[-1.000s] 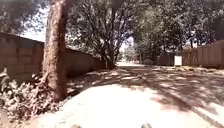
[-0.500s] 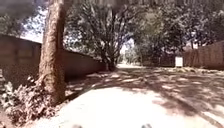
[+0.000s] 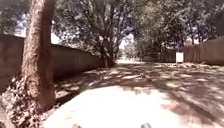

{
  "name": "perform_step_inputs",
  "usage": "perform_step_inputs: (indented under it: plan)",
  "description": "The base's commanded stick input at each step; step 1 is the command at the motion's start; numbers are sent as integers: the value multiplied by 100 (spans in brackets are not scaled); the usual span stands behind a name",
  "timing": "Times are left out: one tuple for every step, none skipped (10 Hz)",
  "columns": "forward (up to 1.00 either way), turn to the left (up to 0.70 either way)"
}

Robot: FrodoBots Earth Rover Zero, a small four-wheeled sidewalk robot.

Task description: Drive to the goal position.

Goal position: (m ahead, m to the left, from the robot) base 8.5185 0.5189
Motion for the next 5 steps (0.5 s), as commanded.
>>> perform_step_inputs:
  plan:
    - [70,-1]
    - [70,-15]
    - [70,-32]
    - [70,-21]
    - [70,-5]
